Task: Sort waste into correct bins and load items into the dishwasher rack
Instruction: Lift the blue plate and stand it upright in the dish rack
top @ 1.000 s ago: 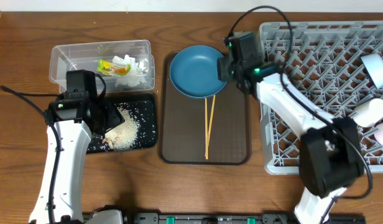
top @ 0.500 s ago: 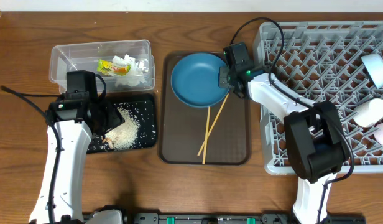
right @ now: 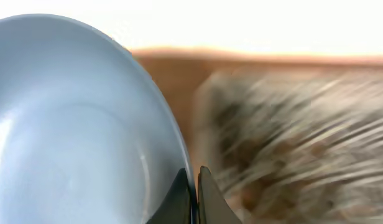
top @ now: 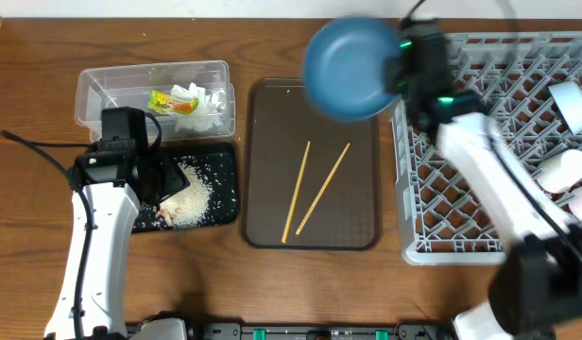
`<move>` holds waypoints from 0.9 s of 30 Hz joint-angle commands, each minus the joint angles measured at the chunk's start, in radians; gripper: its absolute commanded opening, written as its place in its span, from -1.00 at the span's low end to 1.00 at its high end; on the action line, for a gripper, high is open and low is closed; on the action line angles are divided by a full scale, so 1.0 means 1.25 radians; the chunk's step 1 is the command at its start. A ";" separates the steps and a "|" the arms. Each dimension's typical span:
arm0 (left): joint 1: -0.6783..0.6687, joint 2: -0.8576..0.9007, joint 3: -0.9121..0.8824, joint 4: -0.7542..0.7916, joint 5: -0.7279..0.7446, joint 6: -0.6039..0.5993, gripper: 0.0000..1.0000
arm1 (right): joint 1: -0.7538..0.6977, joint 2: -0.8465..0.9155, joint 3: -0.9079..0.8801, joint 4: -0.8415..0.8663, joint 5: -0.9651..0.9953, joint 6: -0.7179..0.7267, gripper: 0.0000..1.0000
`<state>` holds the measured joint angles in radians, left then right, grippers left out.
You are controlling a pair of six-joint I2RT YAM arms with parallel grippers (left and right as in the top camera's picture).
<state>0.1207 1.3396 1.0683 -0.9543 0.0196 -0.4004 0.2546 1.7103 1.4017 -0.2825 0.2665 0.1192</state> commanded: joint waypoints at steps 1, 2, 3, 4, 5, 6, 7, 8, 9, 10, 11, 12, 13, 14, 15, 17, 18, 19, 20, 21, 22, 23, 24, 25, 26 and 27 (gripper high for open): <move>0.002 -0.011 -0.010 -0.001 -0.004 -0.011 0.39 | -0.048 -0.062 0.005 0.035 0.126 -0.242 -0.98; 0.002 -0.011 -0.010 -0.001 -0.004 -0.011 0.39 | -0.062 -0.071 0.005 0.054 0.152 -0.303 -0.98; 0.002 -0.011 -0.010 -0.001 -0.004 -0.011 0.39 | -0.077 -0.078 0.005 0.075 0.181 -0.360 -0.98; 0.002 -0.011 -0.010 -0.001 -0.004 -0.011 0.39 | -0.090 -0.081 0.005 0.096 0.210 -0.410 -0.98; 0.002 -0.011 -0.010 -0.001 -0.004 -0.011 0.39 | -0.101 -0.082 0.005 0.116 0.242 -0.461 -0.98; 0.002 -0.011 -0.010 -0.001 -0.004 -0.011 0.39 | -0.114 -0.082 0.005 0.140 0.276 -0.523 -0.98; 0.002 -0.011 -0.010 -0.001 -0.004 -0.011 0.39 | -0.127 -0.081 0.005 0.158 0.299 -0.589 -0.97; 0.002 -0.011 -0.010 -0.001 -0.004 -0.011 0.39 | -0.141 -0.079 0.005 0.171 0.305 -0.659 -0.97; 0.002 -0.011 -0.010 -0.001 -0.004 -0.011 0.39 | -0.151 -0.078 0.005 0.176 0.305 -0.692 -0.97; 0.002 -0.011 -0.010 -0.001 -0.004 -0.011 0.39 | -0.167 -0.078 0.005 0.184 0.305 -0.737 -0.98; 0.002 -0.011 -0.010 -0.001 -0.004 -0.011 0.39 | -0.174 -0.078 0.005 0.188 0.305 -0.754 -0.97; 0.002 -0.011 -0.010 -0.001 -0.004 -0.011 0.39 | -0.186 -0.076 0.005 0.195 0.305 -0.779 -0.97; 0.002 -0.011 -0.010 -0.001 -0.004 -0.011 0.40 | -0.198 -0.074 0.005 0.198 0.305 -0.803 -0.97; 0.002 -0.011 -0.010 -0.001 -0.004 -0.011 0.39 | -0.211 -0.072 0.005 0.201 0.305 -0.828 -0.97; 0.002 -0.011 -0.010 -0.001 -0.004 -0.011 0.39 | -0.222 -0.070 0.005 0.206 0.306 -0.844 -0.98; 0.002 -0.011 -0.010 -0.001 -0.004 -0.011 0.39 | -0.247 -0.062 0.005 0.217 0.308 -0.870 -0.98; 0.002 -0.011 -0.010 -0.001 -0.004 -0.011 0.39 | -0.262 -0.057 0.005 0.224 0.310 -0.887 -0.98; 0.002 -0.011 -0.010 -0.001 -0.004 -0.011 0.39 | -0.270 -0.051 0.005 0.231 0.311 -0.898 -0.98; 0.002 -0.011 -0.010 -0.001 -0.004 -0.011 0.39 | -0.281 -0.045 0.005 0.237 0.311 -0.908 -0.97; 0.002 -0.011 -0.010 -0.001 -0.004 -0.011 0.39 | -0.288 -0.039 0.005 0.241 0.311 -0.920 -0.97; 0.002 -0.011 -0.010 -0.001 -0.004 -0.011 0.39 | -0.295 -0.033 0.005 0.245 0.312 -0.930 -0.97; 0.002 -0.011 -0.010 -0.001 -0.004 -0.011 0.39 | -0.302 -0.023 0.005 0.253 0.319 -0.935 -0.97; 0.002 -0.011 -0.010 -0.002 -0.004 -0.011 0.39 | -0.308 -0.014 0.005 0.264 0.331 -0.935 -0.97; 0.002 -0.011 -0.010 -0.001 -0.004 -0.011 0.39 | -0.313 -0.006 0.005 0.273 0.341 -0.935 -0.98; 0.002 -0.011 -0.010 -0.002 -0.004 -0.011 0.39 | -0.318 0.005 0.005 0.287 0.356 -0.935 -0.97; 0.002 -0.011 -0.010 -0.001 -0.004 -0.011 0.39 | -0.323 0.016 0.005 0.297 0.370 -0.934 -0.97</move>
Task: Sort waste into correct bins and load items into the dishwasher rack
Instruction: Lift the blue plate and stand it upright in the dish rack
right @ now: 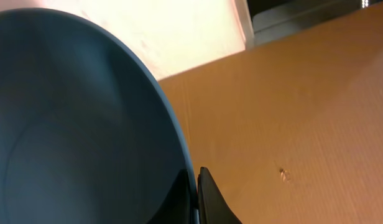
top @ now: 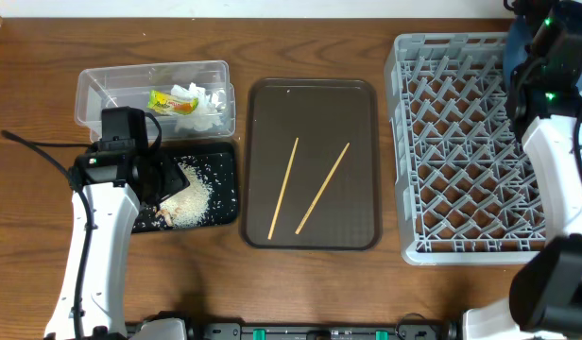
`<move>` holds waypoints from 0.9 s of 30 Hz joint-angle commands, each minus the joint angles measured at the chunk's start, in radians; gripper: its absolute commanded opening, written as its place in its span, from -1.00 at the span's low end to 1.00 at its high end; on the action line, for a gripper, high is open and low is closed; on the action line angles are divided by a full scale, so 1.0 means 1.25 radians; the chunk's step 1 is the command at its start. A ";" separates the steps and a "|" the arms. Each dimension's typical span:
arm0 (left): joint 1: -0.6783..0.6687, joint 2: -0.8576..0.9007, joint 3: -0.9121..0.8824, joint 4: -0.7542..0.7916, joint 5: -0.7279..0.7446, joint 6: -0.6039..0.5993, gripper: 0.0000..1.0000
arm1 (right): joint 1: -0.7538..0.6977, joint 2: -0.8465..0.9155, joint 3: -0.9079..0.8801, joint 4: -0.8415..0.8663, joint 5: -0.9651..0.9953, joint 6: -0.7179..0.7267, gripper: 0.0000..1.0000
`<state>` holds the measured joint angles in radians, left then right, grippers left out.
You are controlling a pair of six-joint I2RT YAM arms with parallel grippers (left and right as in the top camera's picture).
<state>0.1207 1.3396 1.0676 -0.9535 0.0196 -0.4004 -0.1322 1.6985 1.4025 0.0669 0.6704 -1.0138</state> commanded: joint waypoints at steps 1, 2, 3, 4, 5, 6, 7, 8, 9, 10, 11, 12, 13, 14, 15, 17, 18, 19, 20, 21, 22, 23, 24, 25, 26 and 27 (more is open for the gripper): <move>0.002 -0.011 -0.009 -0.002 -0.004 -0.011 0.39 | -0.016 0.038 0.004 0.028 0.060 -0.028 -0.98; 0.002 -0.011 -0.009 -0.002 -0.004 -0.011 0.39 | -0.018 0.049 0.004 0.035 0.069 -0.028 -0.97; 0.002 -0.011 -0.009 -0.002 -0.004 -0.011 0.39 | -0.019 0.062 0.004 0.039 0.076 -0.028 -0.97; 0.002 -0.011 -0.009 -0.002 -0.004 -0.011 0.39 | -0.019 0.074 0.004 0.040 0.081 -0.028 -0.97; 0.002 -0.011 -0.009 -0.002 -0.004 -0.011 0.39 | -0.018 0.087 0.004 0.040 0.088 -0.027 -0.98; 0.002 -0.011 -0.009 -0.002 -0.004 -0.011 0.39 | -0.017 0.098 0.004 0.040 0.096 -0.024 -0.97; 0.002 -0.011 -0.009 -0.002 -0.004 -0.011 0.39 | -0.016 0.110 0.004 0.039 0.105 -0.017 -0.98; 0.002 -0.011 -0.009 -0.002 -0.004 -0.011 0.39 | -0.013 0.122 0.004 0.039 0.114 -0.003 -0.98; 0.002 -0.011 -0.009 -0.002 -0.004 -0.011 0.39 | -0.010 0.130 0.004 0.038 0.120 0.013 -0.98; 0.002 -0.011 -0.009 -0.002 -0.004 -0.011 0.39 | -0.005 0.138 0.004 0.034 0.123 0.039 -0.98; 0.002 -0.011 -0.009 -0.002 -0.004 -0.011 0.39 | 0.000 0.143 0.004 0.025 0.123 0.064 -0.98; 0.002 -0.011 -0.009 -0.002 -0.004 -0.011 0.39 | 0.006 0.145 0.004 0.016 0.123 0.084 -0.97; 0.002 -0.011 -0.009 -0.002 -0.004 -0.011 0.39 | 0.014 0.145 0.004 0.003 0.122 0.104 -0.97; 0.003 -0.011 -0.009 -0.002 -0.004 -0.011 0.39 | 0.023 0.145 0.004 -0.012 0.122 0.127 -0.98; 0.002 -0.011 -0.009 -0.002 -0.004 -0.011 0.39 | 0.031 0.145 0.004 -0.023 0.123 0.146 -0.98; 0.002 -0.011 -0.009 -0.002 -0.004 -0.011 0.39 | 0.050 0.145 0.004 -0.044 0.128 0.176 -0.98; 0.002 -0.011 -0.009 -0.002 -0.004 -0.011 0.39 | 0.059 0.145 0.004 -0.052 0.132 0.186 -0.98; 0.002 -0.011 -0.009 -0.002 -0.004 -0.011 0.39 | 0.070 0.145 0.004 -0.065 0.137 0.196 -0.98; 0.002 -0.011 -0.009 -0.002 -0.004 -0.011 0.39 | 0.079 0.145 0.004 -0.078 0.137 0.204 -0.98; 0.002 -0.011 -0.009 -0.002 -0.004 -0.011 0.40 | 0.089 0.145 0.004 -0.095 0.137 0.212 -0.97; 0.002 -0.011 -0.009 -0.002 -0.004 -0.011 0.39 | 0.099 0.145 0.004 -0.114 0.137 0.224 -0.95; 0.002 -0.011 -0.009 -0.002 -0.004 -0.011 0.39 | 0.110 0.145 0.004 -0.143 0.136 0.243 -0.91; 0.002 -0.011 -0.009 -0.002 -0.004 -0.011 0.39 | 0.118 0.145 0.004 -0.161 0.136 0.259 -0.86; 0.002 -0.011 -0.009 -0.002 -0.004 -0.011 0.39 | 0.127 0.145 0.004 -0.186 0.136 0.285 -0.75; 0.002 -0.011 -0.009 -0.002 -0.004 -0.011 0.39 | 0.134 0.145 0.004 -0.205 0.136 0.307 -0.65; 0.002 -0.011 -0.009 -0.002 -0.004 -0.011 0.39 | 0.141 0.145 0.004 -0.228 0.132 0.330 -0.59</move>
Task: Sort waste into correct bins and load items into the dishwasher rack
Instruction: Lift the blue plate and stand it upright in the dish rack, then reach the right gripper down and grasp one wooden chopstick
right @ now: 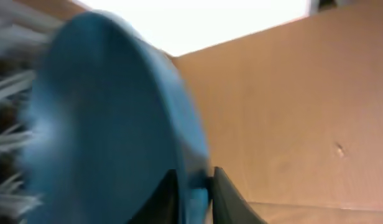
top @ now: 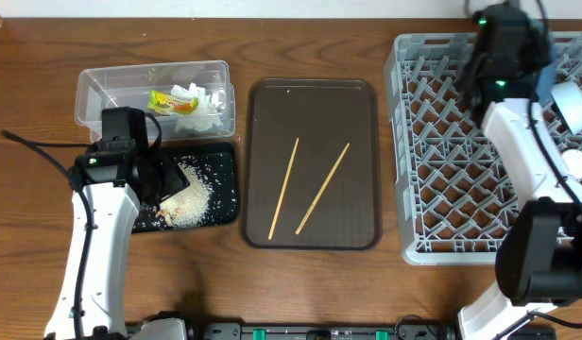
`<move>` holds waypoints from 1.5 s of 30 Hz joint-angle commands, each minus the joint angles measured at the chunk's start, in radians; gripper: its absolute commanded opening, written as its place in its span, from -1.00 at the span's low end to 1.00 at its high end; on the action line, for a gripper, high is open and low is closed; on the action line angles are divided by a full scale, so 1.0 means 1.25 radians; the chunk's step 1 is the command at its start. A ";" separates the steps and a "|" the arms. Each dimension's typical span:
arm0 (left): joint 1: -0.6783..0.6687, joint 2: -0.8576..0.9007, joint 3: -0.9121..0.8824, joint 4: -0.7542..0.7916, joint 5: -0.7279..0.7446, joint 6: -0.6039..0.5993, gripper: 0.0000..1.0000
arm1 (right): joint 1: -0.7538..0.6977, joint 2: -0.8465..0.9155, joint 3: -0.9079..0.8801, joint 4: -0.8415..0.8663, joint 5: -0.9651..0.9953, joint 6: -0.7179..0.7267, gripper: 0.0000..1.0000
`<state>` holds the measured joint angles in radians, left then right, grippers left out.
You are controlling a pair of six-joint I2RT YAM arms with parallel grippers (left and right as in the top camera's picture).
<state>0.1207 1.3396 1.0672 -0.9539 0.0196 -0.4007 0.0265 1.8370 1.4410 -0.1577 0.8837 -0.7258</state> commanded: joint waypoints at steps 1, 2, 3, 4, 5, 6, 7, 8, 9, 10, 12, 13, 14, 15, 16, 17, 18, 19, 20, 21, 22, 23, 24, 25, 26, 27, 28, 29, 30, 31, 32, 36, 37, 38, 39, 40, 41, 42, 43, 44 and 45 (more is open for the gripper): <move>0.002 -0.011 -0.009 -0.002 -0.004 -0.011 0.39 | 0.019 0.034 -0.027 -0.065 -0.045 0.118 -0.53; 0.002 -0.011 -0.009 -0.002 -0.004 -0.011 0.39 | 0.024 0.034 -0.027 -0.087 -0.056 0.143 -0.46; 0.002 -0.011 -0.009 -0.002 -0.004 -0.011 0.39 | 0.026 0.034 -0.027 -0.103 -0.065 0.162 -0.43; 0.002 -0.011 -0.009 -0.002 -0.004 -0.010 0.39 | 0.026 0.034 -0.027 -0.115 -0.071 0.182 -0.38; 0.002 -0.011 -0.009 -0.002 -0.004 -0.010 0.39 | 0.026 0.034 -0.027 -0.123 -0.071 0.203 -0.32; 0.002 -0.011 -0.009 -0.002 -0.004 -0.010 0.39 | 0.026 0.034 -0.027 -0.130 -0.071 0.224 -0.28; 0.002 -0.011 -0.009 -0.002 -0.004 -0.010 0.39 | 0.026 0.034 -0.027 -0.135 -0.071 0.233 -0.26; 0.002 -0.011 -0.009 -0.003 -0.004 -0.010 0.39 | 0.027 0.032 -0.027 -0.138 -0.070 0.238 -0.24; 0.002 -0.011 -0.009 -0.003 -0.004 -0.010 0.39 | 0.027 0.030 -0.027 -0.139 -0.070 0.243 -0.22; 0.002 -0.011 -0.009 -0.003 -0.004 -0.010 0.39 | 0.027 0.024 -0.027 -0.139 -0.070 0.243 -0.18; 0.002 -0.011 -0.009 -0.003 -0.004 -0.010 0.39 | 0.027 0.007 -0.027 -0.137 -0.071 0.243 -0.05; 0.002 -0.011 -0.009 -0.003 -0.004 -0.010 0.39 | 0.027 -0.007 -0.027 -0.136 -0.075 0.243 0.04; 0.002 -0.011 -0.009 -0.003 -0.004 -0.010 0.39 | 0.026 -0.022 -0.027 -0.136 -0.082 0.243 0.11; 0.002 -0.011 -0.009 -0.003 -0.004 -0.010 0.39 | 0.026 -0.040 -0.027 -0.134 -0.093 0.243 0.21; 0.002 -0.011 -0.009 -0.002 -0.004 -0.010 0.39 | 0.026 -0.060 -0.027 -0.133 -0.110 0.243 0.28; 0.002 -0.011 -0.009 -0.003 -0.004 -0.010 0.39 | 0.026 -0.081 -0.027 -0.131 -0.134 0.243 0.35; 0.002 -0.011 -0.009 -0.003 -0.004 -0.010 0.39 | 0.026 -0.103 -0.026 -0.131 -0.167 0.243 0.43; 0.002 -0.011 -0.009 -0.003 -0.004 -0.010 0.39 | 0.026 -0.121 -0.027 -0.132 -0.198 0.243 0.48; 0.002 -0.011 -0.009 -0.002 -0.004 -0.010 0.39 | 0.027 -0.142 -0.027 -0.133 -0.234 0.243 0.51; 0.002 -0.011 -0.009 -0.002 -0.004 -0.010 0.39 | 0.027 -0.159 -0.027 -0.136 -0.269 0.243 0.53; 0.002 -0.011 -0.009 -0.002 -0.004 -0.010 0.39 | 0.027 -0.179 -0.027 -0.143 -0.320 0.243 0.54; 0.002 -0.011 -0.009 -0.002 -0.004 -0.010 0.39 | 0.028 -0.196 -0.027 -0.154 -0.371 0.247 0.53; 0.002 -0.011 -0.009 -0.002 -0.004 -0.010 0.39 | 0.031 -0.208 -0.027 -0.166 -0.421 0.249 0.53; 0.002 -0.011 -0.009 -0.002 -0.004 -0.010 0.39 | 0.034 -0.218 -0.026 -0.183 -0.478 0.249 0.52; 0.002 -0.011 -0.009 -0.002 -0.004 -0.010 0.39 | 0.039 -0.227 -0.027 -0.204 -0.555 0.254 0.51; 0.002 -0.011 -0.009 -0.002 -0.004 -0.010 0.39 | 0.043 -0.231 -0.027 -0.217 -0.603 0.266 0.49; 0.002 -0.011 -0.009 -0.002 -0.004 -0.010 0.39 | 0.051 -0.233 -0.027 -0.241 -0.683 0.288 0.44; 0.002 -0.011 -0.009 -0.002 -0.004 -0.010 0.39 | 0.058 -0.234 -0.027 -0.258 -0.745 0.309 0.39; 0.002 -0.011 -0.009 -0.002 -0.004 -0.010 0.39 | 0.067 -0.233 -0.027 -0.282 -0.831 0.337 0.36; 0.002 -0.011 -0.009 -0.002 -0.004 -0.010 0.39 | 0.072 -0.231 -0.027 -0.296 -0.886 0.353 0.35; 0.002 -0.011 -0.009 -0.002 -0.004 -0.010 0.39 | 0.081 -0.229 -0.027 -0.319 -0.960 0.369 0.33; 0.002 -0.011 -0.009 -0.002 -0.004 -0.010 0.39 | 0.118 -0.210 -0.027 -0.357 -1.162 0.463 0.36; 0.002 -0.011 -0.009 -0.002 -0.004 -0.010 0.39 | 0.129 -0.204 -0.027 -0.364 -1.172 0.490 0.40; 0.002 -0.011 -0.009 -0.002 -0.004 -0.010 0.39 | 0.144 -0.196 -0.027 -0.374 -1.171 0.516 0.39; 0.002 -0.011 -0.009 -0.002 -0.004 -0.010 0.39 | 0.163 -0.186 -0.027 -0.390 -1.168 0.534 0.38; 0.002 -0.011 -0.009 -0.002 -0.004 -0.010 0.39 | 0.175 -0.179 -0.027 -0.401 -1.162 0.545 0.34; 0.002 -0.011 -0.009 -0.002 -0.004 -0.010 0.39 | 0.193 -0.168 -0.027 -0.417 -1.141 0.565 0.33; 0.002 -0.011 -0.009 -0.002 -0.004 -0.010 0.39 | 0.209 -0.159 -0.028 -0.430 -1.116 0.587 0.33; 0.002 -0.011 -0.009 -0.002 -0.004 -0.010 0.39 | 0.231 -0.145 -0.028 -0.445 -1.079 0.612 0.33; 0.002 -0.011 -0.009 -0.002 -0.004 -0.010 0.40 | 0.247 -0.134 -0.028 -0.456 -1.053 0.629 0.33; 0.002 -0.011 -0.009 -0.002 -0.004 -0.010 0.39 | 0.266 -0.121 -0.028 -0.469 -1.023 0.652 0.35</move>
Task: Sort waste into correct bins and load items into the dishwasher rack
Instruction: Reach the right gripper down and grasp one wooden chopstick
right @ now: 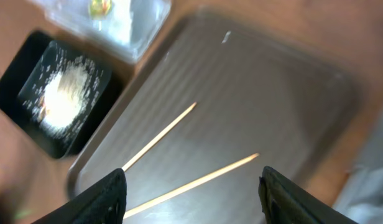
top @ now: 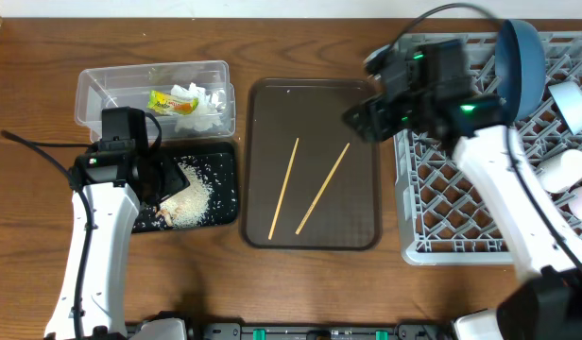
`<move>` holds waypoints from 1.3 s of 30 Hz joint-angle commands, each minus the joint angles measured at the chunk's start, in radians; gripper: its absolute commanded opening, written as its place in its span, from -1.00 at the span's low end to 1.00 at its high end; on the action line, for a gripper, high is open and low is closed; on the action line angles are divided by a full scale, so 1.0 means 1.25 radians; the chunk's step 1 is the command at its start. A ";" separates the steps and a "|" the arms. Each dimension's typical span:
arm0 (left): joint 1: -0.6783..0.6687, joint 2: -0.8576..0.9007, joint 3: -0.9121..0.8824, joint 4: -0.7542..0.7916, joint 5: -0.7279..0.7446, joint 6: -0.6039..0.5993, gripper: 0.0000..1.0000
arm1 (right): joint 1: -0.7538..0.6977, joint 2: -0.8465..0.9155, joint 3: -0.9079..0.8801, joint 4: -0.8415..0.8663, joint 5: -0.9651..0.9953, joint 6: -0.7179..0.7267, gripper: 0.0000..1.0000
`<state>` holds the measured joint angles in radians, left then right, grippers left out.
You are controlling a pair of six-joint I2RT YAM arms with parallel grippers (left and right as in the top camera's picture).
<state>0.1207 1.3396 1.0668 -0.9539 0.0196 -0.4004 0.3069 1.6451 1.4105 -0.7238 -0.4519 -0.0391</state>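
Two wooden chopsticks lie on the brown tray; the right wrist view shows both chopsticks below the fingers. My right gripper hovers over the tray's right edge, open and empty, its fingers spread wide. The blue bowl stands on edge at the back of the grey dishwasher rack. A clear bin holds wrappers. A black tray holds rice scraps. My left gripper hangs over the black tray, its jaws hidden beneath the wrist.
White cups and a pink item sit along the rack's right side. The black tray and clear bin lie left of the brown tray in the right wrist view. Bare wooden table runs along the front.
My right gripper has let go of the blue bowl, which now stands in the rack's back row. The gripper is open and has moved left over the brown tray. The left arm is unchanged.
My right gripper first held the blue bowl above the brown tray's back right corner. Then it held the bowl at the rack's far back corner, then over the rack's back row. Now the bowl rests in the rack and the gripper is empty over the chopsticks.
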 commanded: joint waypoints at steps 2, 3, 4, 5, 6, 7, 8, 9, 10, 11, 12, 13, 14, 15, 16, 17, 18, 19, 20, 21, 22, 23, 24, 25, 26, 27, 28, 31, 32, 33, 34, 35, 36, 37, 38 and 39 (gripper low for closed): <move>0.002 -0.011 -0.009 -0.002 -0.004 -0.011 0.39 | 0.078 0.059 -0.004 -0.036 0.098 0.156 0.37; 0.002 -0.011 -0.009 -0.002 -0.004 -0.011 0.39 | 0.098 0.074 -0.004 -0.043 0.121 0.178 0.38; 0.002 -0.011 -0.009 -0.002 -0.004 -0.011 0.39 | 0.117 0.089 -0.004 -0.047 0.138 0.191 0.39; 0.002 -0.011 -0.009 -0.002 -0.004 -0.011 0.39 | 0.134 0.102 -0.004 -0.051 0.152 0.204 0.39; 0.002 -0.011 -0.009 -0.002 -0.004 -0.011 0.39 | 0.154 0.118 -0.004 -0.054 0.169 0.226 0.38; 0.002 -0.011 -0.009 -0.002 -0.004 -0.011 0.39 | 0.174 0.135 -0.004 -0.058 0.191 0.257 0.35; 0.002 -0.011 -0.009 -0.002 -0.004 -0.011 0.39 | 0.185 0.146 -0.004 -0.061 0.207 0.281 0.33; 0.002 -0.011 -0.009 -0.002 -0.004 -0.011 0.40 | 0.202 0.162 -0.004 -0.069 0.231 0.324 0.28; 0.002 -0.011 -0.009 -0.002 -0.004 -0.011 0.39 | 0.211 0.172 -0.004 -0.076 0.248 0.354 0.21; 0.002 -0.011 -0.009 -0.002 -0.004 -0.011 0.39 | 0.223 0.186 -0.004 -0.089 0.270 0.403 0.16; 0.002 -0.011 -0.009 -0.002 -0.004 -0.011 0.40 | 0.234 0.200 -0.004 -0.104 0.292 0.452 0.16; 0.002 -0.011 -0.009 -0.002 -0.004 -0.011 0.40 | 0.242 0.211 -0.004 -0.115 0.305 0.486 0.18; 0.002 -0.011 -0.009 -0.002 -0.004 -0.011 0.39 | 0.251 0.225 -0.004 -0.122 0.315 0.511 0.21; 0.002 -0.011 -0.009 -0.002 -0.004 -0.011 0.39 | 0.258 0.237 -0.004 -0.125 0.320 0.524 0.22; 0.002 -0.011 -0.009 -0.002 -0.004 -0.011 0.39 | 0.264 0.250 -0.004 -0.124 0.320 0.525 0.23; 0.002 -0.011 -0.009 -0.002 -0.004 -0.011 0.40 | 0.269 0.263 -0.004 -0.124 0.320 0.530 0.24; 0.002 -0.011 -0.009 -0.002 -0.004 -0.011 0.39 | 0.274 0.277 -0.004 -0.124 0.320 0.538 0.24; 0.002 -0.011 -0.009 -0.002 -0.004 -0.011 0.39 | 0.277 0.291 -0.004 -0.124 0.319 0.540 0.24; 0.002 -0.011 -0.009 -0.002 -0.004 -0.011 0.39 | 0.280 0.303 -0.004 -0.124 0.320 0.540 0.24; 0.002 -0.011 -0.009 -0.002 -0.004 -0.011 0.39 | 0.280 0.314 -0.004 -0.125 0.320 0.540 0.25; 0.002 -0.011 -0.009 -0.002 -0.004 -0.011 0.39 | 0.281 0.323 -0.004 -0.125 0.319 0.540 0.25; 0.002 -0.011 -0.009 -0.002 -0.004 -0.011 0.40 | 0.282 0.334 -0.004 -0.124 0.319 0.540 0.25; 0.002 -0.011 -0.009 -0.002 -0.004 -0.011 0.39 | 0.282 0.342 -0.004 -0.124 0.319 0.540 0.25; 0.002 -0.011 -0.009 -0.002 -0.004 -0.011 0.39 | 0.282 0.348 -0.004 -0.124 0.319 0.540 0.24; 0.002 -0.011 -0.009 -0.002 -0.004 -0.011 0.39 | 0.282 0.351 -0.004 -0.124 0.320 0.540 0.24; 0.002 -0.011 -0.009 -0.002 -0.004 -0.011 0.39 | 0.282 0.356 -0.004 -0.124 0.320 0.540 0.23; 0.002 -0.011 -0.009 -0.002 -0.004 -0.011 0.39 | 0.282 0.355 -0.004 -0.124 0.320 0.540 0.17; 0.002 -0.011 -0.009 -0.002 -0.004 -0.011 0.39 | 0.281 0.355 -0.004 -0.124 0.329 0.540 0.00; 0.002 -0.011 -0.009 -0.002 -0.004 -0.011 0.39 | 0.280 0.355 -0.004 -0.124 0.330 0.540 -0.01; 0.002 -0.011 -0.009 -0.002 -0.004 -0.011 0.39 | 0.278 0.355 -0.004 -0.124 0.329 0.539 -0.02; 0.002 -0.011 -0.009 -0.002 -0.004 -0.011 0.39 | 0.275 0.355 -0.004 -0.125 0.329 0.539 -0.06; 0.002 -0.011 -0.009 -0.002 -0.004 -0.011 0.39 | 0.272 0.355 -0.004 -0.125 0.329 0.535 -0.11; 0.002 -0.011 -0.009 -0.002 -0.004 -0.011 0.39 | 0.267 0.355 -0.004 -0.125 0.329 0.530 -0.18; 0.002 -0.011 -0.009 -0.002 -0.004 -0.011 0.39 | 0.264 0.355 -0.003 -0.125 0.329 0.526 -0.28; 0.002 -0.011 -0.009 -0.002 -0.004 -0.011 0.39 | 0.257 0.355 -0.003 -0.125 0.328 0.520 -0.42; 0.002 -0.011 -0.009 -0.002 -0.004 -0.011 0.39 | 0.251 0.355 -0.003 -0.127 0.328 0.520 -0.54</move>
<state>0.1207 1.3396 1.0664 -0.9543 0.0196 -0.4004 0.6411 2.0598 1.4120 -0.8818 -0.0483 0.6128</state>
